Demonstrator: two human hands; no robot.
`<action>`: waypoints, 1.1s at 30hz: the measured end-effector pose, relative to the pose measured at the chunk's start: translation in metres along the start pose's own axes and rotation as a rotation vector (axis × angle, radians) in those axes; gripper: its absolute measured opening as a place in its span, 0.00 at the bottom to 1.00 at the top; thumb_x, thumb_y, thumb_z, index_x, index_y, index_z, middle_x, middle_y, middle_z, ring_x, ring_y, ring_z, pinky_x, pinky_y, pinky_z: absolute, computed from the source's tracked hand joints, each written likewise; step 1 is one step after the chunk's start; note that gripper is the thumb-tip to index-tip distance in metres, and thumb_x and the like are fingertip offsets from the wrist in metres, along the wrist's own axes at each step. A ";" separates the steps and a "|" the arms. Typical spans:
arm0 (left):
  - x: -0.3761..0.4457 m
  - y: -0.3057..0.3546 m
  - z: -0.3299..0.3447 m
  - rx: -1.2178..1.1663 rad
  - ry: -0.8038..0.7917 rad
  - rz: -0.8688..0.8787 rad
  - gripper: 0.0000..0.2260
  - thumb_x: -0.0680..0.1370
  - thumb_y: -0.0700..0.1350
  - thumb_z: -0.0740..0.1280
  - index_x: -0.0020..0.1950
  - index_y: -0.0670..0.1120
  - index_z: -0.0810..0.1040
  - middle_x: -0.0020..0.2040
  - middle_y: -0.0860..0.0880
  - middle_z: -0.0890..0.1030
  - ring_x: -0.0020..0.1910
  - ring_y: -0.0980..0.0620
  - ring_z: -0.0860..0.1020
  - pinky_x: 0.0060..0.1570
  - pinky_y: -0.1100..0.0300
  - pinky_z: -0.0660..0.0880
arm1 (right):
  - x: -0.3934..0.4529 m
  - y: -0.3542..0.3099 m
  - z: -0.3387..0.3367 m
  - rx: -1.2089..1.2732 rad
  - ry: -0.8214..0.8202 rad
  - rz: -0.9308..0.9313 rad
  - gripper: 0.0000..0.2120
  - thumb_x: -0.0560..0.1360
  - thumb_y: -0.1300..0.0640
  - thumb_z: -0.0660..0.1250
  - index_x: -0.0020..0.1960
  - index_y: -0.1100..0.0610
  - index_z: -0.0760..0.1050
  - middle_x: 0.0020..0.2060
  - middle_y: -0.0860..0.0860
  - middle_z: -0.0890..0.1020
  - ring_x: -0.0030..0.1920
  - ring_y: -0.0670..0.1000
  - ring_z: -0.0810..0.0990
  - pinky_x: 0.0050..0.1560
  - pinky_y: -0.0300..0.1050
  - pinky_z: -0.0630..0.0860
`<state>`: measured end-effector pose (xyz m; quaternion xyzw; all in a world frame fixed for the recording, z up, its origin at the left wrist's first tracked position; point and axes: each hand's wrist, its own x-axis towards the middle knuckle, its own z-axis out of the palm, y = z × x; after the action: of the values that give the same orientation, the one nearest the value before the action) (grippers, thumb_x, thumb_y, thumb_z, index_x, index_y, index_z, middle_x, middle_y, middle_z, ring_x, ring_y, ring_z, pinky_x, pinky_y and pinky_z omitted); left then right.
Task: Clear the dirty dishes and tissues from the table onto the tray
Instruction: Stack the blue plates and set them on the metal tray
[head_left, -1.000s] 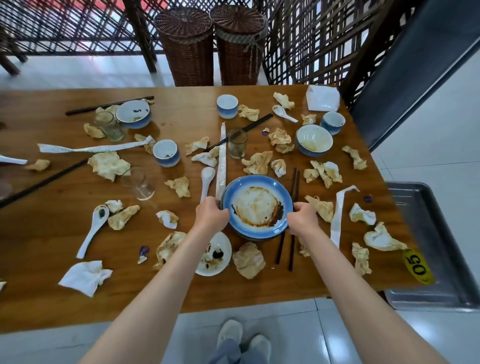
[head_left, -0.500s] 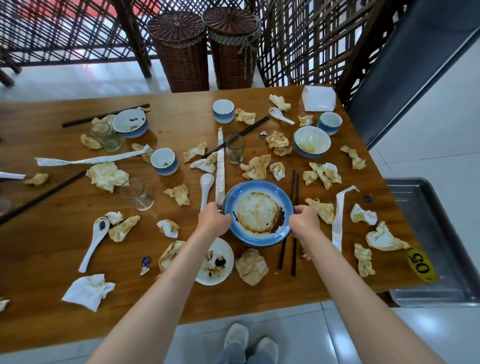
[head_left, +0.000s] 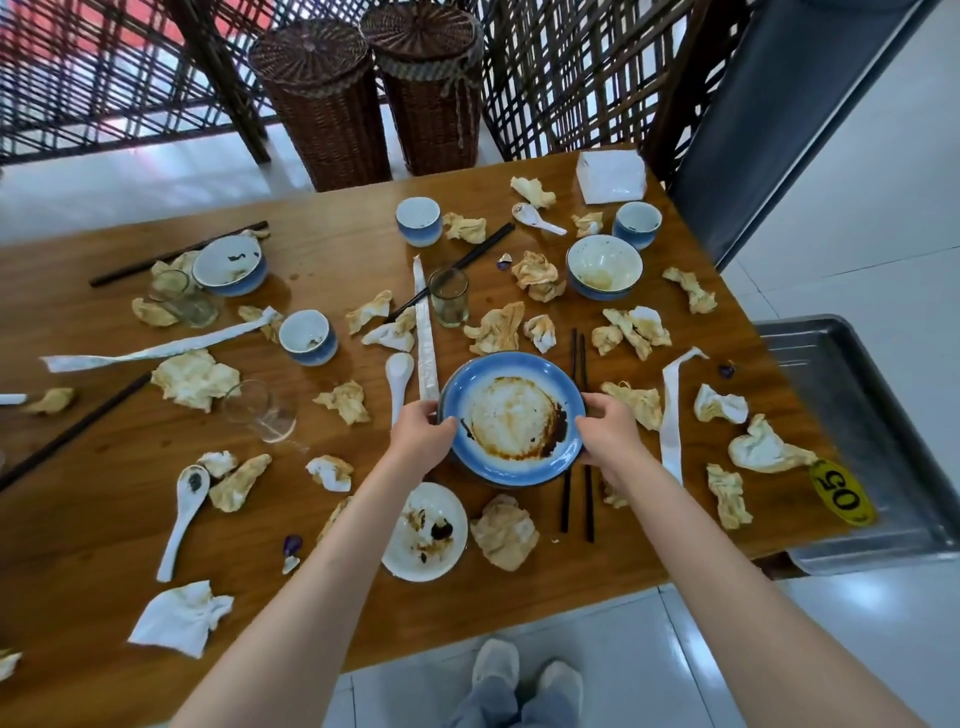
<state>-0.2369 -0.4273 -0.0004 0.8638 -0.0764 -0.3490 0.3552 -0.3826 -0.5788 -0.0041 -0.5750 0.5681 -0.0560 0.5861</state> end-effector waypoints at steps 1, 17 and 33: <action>-0.001 0.004 -0.001 -0.004 -0.008 0.012 0.18 0.78 0.45 0.66 0.68 0.44 0.72 0.43 0.56 0.75 0.38 0.58 0.75 0.30 0.68 0.70 | 0.000 -0.001 -0.003 0.013 0.005 0.001 0.20 0.76 0.65 0.62 0.67 0.55 0.69 0.60 0.55 0.76 0.57 0.56 0.77 0.52 0.57 0.79; -0.016 0.155 0.125 -0.079 -0.193 0.246 0.08 0.76 0.46 0.68 0.54 0.47 0.78 0.43 0.51 0.81 0.42 0.52 0.82 0.43 0.49 0.81 | 0.045 -0.015 -0.191 0.205 0.225 -0.106 0.13 0.74 0.68 0.61 0.55 0.58 0.77 0.43 0.53 0.81 0.44 0.54 0.81 0.43 0.51 0.80; -0.019 0.292 0.410 -0.168 -0.152 0.157 0.08 0.77 0.42 0.66 0.40 0.55 0.76 0.42 0.51 0.82 0.46 0.49 0.81 0.49 0.49 0.80 | 0.191 0.008 -0.457 0.133 0.152 -0.084 0.15 0.73 0.69 0.59 0.42 0.49 0.74 0.42 0.48 0.81 0.44 0.51 0.81 0.44 0.54 0.81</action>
<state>-0.4861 -0.8649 -0.0016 0.7934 -0.1413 -0.3898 0.4456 -0.6545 -0.9926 0.0156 -0.5522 0.5812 -0.1615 0.5755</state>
